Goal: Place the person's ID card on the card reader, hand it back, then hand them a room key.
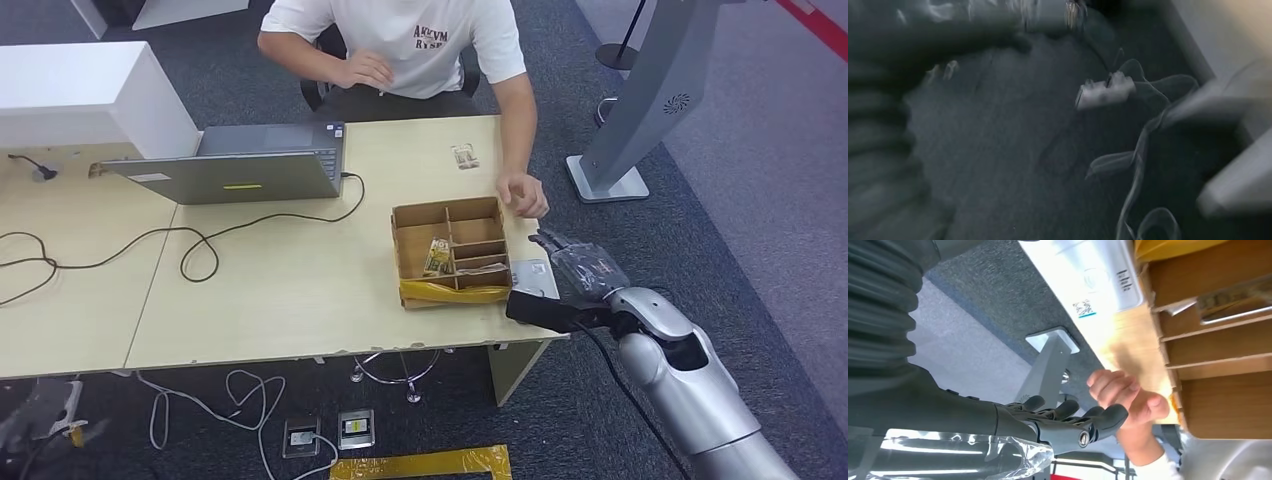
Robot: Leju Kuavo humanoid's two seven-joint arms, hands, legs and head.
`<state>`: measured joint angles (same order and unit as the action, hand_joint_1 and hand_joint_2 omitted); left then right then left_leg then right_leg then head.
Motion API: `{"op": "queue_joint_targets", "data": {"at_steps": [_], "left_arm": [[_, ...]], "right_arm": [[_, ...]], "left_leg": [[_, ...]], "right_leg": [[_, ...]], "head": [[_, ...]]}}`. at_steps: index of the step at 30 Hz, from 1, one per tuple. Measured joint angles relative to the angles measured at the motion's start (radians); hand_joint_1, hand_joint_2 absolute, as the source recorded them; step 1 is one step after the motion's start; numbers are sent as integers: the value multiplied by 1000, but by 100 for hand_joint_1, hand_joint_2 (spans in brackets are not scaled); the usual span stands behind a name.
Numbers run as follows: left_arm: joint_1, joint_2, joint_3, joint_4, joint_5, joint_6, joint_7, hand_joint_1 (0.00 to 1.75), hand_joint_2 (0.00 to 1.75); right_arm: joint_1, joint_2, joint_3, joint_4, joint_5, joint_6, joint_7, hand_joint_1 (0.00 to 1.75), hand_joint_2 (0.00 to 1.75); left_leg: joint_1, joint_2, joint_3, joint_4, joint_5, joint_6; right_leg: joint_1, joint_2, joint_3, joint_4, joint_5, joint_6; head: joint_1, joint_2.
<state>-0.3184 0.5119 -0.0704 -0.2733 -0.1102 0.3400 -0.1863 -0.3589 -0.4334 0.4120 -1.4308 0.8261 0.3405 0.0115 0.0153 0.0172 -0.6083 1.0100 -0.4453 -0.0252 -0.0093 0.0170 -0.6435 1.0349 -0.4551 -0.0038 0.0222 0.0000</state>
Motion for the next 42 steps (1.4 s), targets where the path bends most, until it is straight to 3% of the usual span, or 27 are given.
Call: {"op": "queue_joint_targets", "data": {"at_steps": [8,42], "left_arm": [[79,-58,41,12,-16,-16,4,0,175],[122,-193,55,36,-120,-33,3,0,175]], "right_arm": [[1,-9,1,0,-5,-15,-6,0,175],[-8,-15,3,0,-9,-37,-16,0,175]], "left_leg": [[1,-9,-3,0,-3,2],[0,-14,-4,0,-5,3]], "right_leg": [[1,-9,1,-1,-6,2],[1,-15,1,-1,-9,2]], "head": [[1,0],[1,0]]}}
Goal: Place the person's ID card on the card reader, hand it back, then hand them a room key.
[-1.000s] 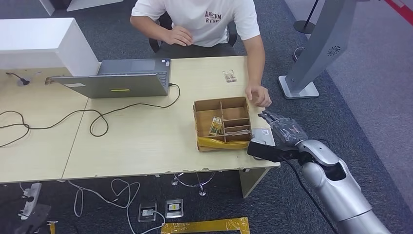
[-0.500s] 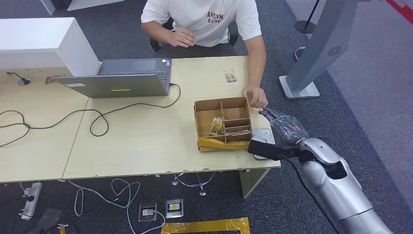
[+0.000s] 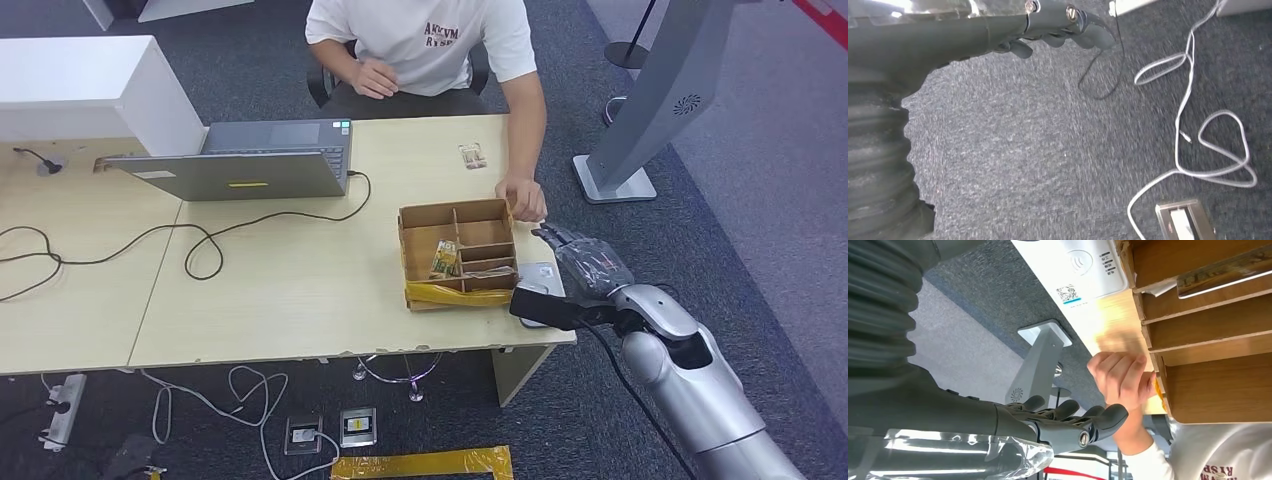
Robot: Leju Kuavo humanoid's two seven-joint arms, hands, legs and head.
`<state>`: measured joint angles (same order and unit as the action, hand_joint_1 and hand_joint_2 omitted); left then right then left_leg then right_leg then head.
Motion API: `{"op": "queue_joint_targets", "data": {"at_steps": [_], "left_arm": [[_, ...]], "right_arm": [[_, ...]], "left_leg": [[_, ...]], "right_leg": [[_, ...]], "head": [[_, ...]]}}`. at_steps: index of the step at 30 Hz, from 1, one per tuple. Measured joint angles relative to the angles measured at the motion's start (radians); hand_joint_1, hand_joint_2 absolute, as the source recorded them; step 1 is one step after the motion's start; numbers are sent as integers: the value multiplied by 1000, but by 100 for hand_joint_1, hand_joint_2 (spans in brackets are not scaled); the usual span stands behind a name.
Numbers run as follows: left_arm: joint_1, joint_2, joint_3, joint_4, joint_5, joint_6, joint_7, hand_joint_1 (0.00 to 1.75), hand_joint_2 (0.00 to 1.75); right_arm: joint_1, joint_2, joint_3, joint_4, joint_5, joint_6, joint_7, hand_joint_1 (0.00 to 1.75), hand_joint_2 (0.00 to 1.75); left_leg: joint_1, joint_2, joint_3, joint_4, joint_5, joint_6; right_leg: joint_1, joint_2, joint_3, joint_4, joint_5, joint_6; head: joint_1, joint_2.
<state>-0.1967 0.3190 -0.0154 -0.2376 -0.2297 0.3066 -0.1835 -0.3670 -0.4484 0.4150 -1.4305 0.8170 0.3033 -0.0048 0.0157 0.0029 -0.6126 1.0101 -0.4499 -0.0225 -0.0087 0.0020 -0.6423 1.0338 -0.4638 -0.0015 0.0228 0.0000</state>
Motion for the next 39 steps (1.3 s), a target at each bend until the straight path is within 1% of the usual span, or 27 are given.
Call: {"op": "queue_joint_targets", "data": {"at_steps": [5,13,19,23,26,29,32,39], "left_arm": [[4,-34,-4,3,-18,6,0,0,175],[5,-68,-17,6,-46,13,3,0,175],[5,-126,-41,10,-90,43,4,0,175],[4,-145,-54,11,-108,40,13,0,175],[5,-158,-63,12,-117,53,15,0,175],[10,-183,-75,12,-118,89,15,0,175],[18,-203,-79,13,-116,102,15,0,175],[26,-220,-89,14,-116,104,14,0,175]], "right_arm": [[0,0,0,0,1,0,-2,0,175],[-5,1,2,0,2,2,-2,0,175],[-14,6,7,0,0,2,-1,0,175],[-18,12,7,0,-3,-2,2,0,175],[-18,19,8,0,-2,-12,3,0,175],[-18,28,8,0,1,-19,3,0,175],[-19,38,8,1,9,-21,-1,0,175],[-39,70,22,9,20,-37,-19,0,175]], "left_leg": [[0,0,0,0,0,1],[0,0,0,0,-1,1],[-1,0,0,0,-1,1],[-1,0,0,0,-1,1],[-1,-1,0,0,-1,2],[-1,-1,0,0,-1,2],[-1,-1,-1,0,-1,2],[-1,-1,-1,0,-1,2]], "right_leg": [[0,0,0,0,0,0],[0,0,0,0,0,0],[-1,-1,0,0,0,0],[-1,-1,0,0,0,0],[-1,-1,0,0,0,0],[-1,-1,0,0,0,0],[-1,-1,0,0,0,0],[-1,-2,1,0,-1,1]], "head": [[0,0],[0,0],[0,0],[0,0],[0,0],[0,0],[0,0],[0,0]]}}
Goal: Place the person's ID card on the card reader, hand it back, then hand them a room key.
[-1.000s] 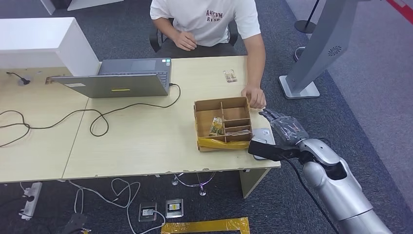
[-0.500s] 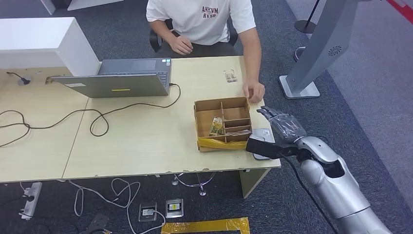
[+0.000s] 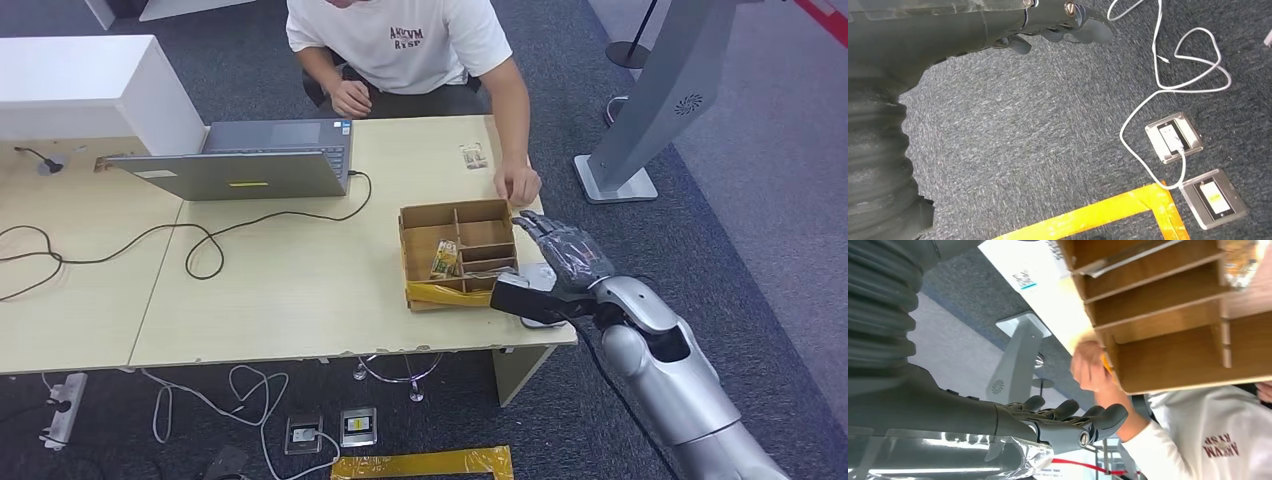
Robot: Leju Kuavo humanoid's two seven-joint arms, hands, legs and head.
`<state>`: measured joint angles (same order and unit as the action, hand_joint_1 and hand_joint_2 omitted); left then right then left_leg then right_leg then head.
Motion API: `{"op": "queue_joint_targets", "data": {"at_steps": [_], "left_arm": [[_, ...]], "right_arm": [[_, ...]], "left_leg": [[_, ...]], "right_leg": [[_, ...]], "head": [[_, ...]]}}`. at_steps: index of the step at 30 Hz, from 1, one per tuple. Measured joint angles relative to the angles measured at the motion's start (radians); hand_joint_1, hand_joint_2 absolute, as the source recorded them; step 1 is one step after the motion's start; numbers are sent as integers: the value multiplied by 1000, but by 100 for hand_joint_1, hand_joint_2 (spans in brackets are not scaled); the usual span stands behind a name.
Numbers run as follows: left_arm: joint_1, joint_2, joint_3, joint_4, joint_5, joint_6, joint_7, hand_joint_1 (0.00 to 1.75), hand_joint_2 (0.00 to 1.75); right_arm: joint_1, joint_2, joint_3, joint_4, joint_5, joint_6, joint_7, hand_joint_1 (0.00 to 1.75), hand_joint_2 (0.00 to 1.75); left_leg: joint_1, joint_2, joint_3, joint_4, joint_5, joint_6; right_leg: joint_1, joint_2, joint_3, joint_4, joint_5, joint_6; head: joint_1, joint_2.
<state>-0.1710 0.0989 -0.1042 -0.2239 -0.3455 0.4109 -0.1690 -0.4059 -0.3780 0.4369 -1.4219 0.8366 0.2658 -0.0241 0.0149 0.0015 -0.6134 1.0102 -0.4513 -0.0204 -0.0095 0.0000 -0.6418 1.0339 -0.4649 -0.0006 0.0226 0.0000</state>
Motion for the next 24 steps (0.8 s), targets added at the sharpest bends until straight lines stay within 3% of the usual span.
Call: {"op": "queue_joint_targets", "data": {"at_steps": [14,24], "left_arm": [[0,-18,-14,3,1,4,-2,0,175],[2,-22,-14,5,13,5,-12,0,175]], "right_arm": [[-43,94,32,43,10,-34,-29,0,175],[-49,117,58,75,5,-26,-38,0,175]], "left_leg": [[0,-1,0,0,0,0],[0,-1,0,0,0,0]], "right_leg": [[0,0,0,0,-1,0],[0,0,0,0,-1,0]], "head": [[0,0],[0,0]]}}
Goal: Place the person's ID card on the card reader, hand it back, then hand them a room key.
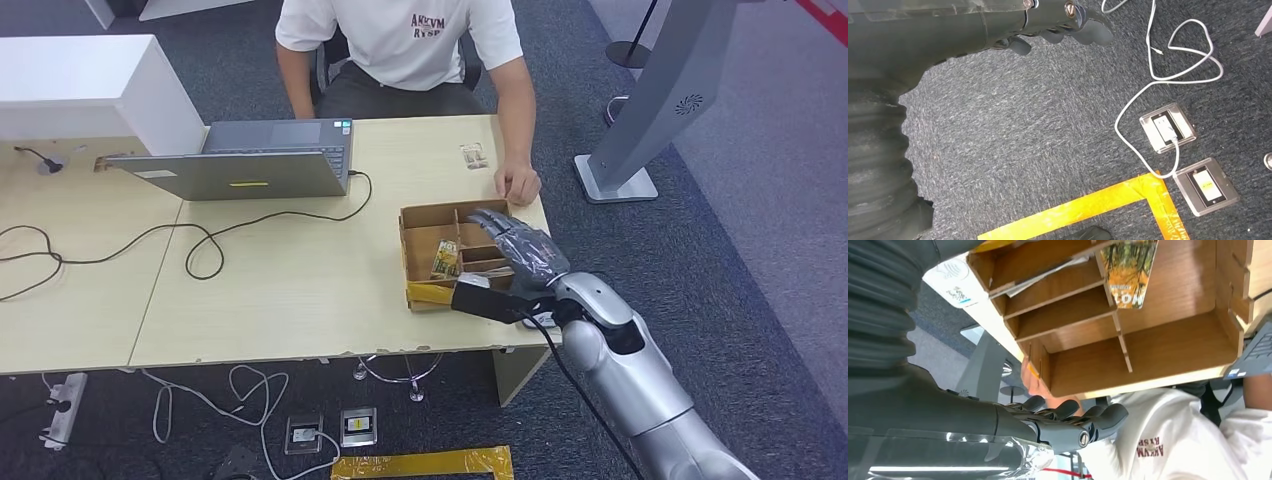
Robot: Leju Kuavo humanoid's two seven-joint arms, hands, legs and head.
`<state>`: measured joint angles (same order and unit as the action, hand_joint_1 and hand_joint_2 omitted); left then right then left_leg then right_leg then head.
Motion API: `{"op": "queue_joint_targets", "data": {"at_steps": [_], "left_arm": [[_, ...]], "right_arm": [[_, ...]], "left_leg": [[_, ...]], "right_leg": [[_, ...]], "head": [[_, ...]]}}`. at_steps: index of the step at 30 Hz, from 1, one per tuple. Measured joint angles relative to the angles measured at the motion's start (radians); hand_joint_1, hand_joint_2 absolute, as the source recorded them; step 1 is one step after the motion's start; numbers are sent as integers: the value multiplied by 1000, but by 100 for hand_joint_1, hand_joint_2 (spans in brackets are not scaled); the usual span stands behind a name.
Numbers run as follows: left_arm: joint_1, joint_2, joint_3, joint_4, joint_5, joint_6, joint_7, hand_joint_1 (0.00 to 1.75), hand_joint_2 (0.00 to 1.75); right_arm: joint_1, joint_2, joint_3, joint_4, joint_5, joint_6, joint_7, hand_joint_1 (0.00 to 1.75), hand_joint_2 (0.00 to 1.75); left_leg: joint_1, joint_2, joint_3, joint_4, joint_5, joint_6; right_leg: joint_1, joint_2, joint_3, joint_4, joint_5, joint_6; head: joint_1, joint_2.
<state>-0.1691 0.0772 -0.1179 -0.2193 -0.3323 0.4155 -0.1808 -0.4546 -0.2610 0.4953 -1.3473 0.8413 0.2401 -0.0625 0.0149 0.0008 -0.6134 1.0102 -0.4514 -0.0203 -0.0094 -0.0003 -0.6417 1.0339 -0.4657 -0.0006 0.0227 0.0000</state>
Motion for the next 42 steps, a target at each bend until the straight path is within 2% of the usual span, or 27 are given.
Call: {"op": "queue_joint_targets", "data": {"at_steps": [12,29,33,35,39,42], "left_arm": [[2,-1,-3,0,-14,3,-8,0,175],[-12,-8,-76,0,-84,-9,9,0,175],[-13,-9,-89,0,-95,-19,9,0,175],[-14,-10,-95,0,-100,-21,9,0,175],[-18,-10,-101,0,-103,-21,9,0,175],[-19,-10,-110,0,-108,-21,9,0,175]], "right_arm": [[10,-3,25,40,1,-21,4,0,175],[23,-13,30,121,29,-91,18,2,175],[19,-12,30,134,33,-92,12,58,175],[17,-12,30,140,36,-92,9,61,175],[12,-12,30,150,37,-94,8,154,175],[9,-12,30,158,37,-94,6,154,175]], "left_leg": [[0,0,0,0,0,0],[0,0,1,0,0,0],[0,0,1,0,0,0],[0,0,1,0,0,0],[0,0,1,0,0,0],[0,0,1,0,0,0]], "right_leg": [[0,0,0,0,0,0],[0,1,0,0,0,0],[0,0,0,0,0,0],[0,0,0,0,0,0],[0,0,0,0,0,0],[0,0,0,0,0,0]], "head": [[0,0],[0,0],[0,0],[0,0],[0,0],[0,0]]}}
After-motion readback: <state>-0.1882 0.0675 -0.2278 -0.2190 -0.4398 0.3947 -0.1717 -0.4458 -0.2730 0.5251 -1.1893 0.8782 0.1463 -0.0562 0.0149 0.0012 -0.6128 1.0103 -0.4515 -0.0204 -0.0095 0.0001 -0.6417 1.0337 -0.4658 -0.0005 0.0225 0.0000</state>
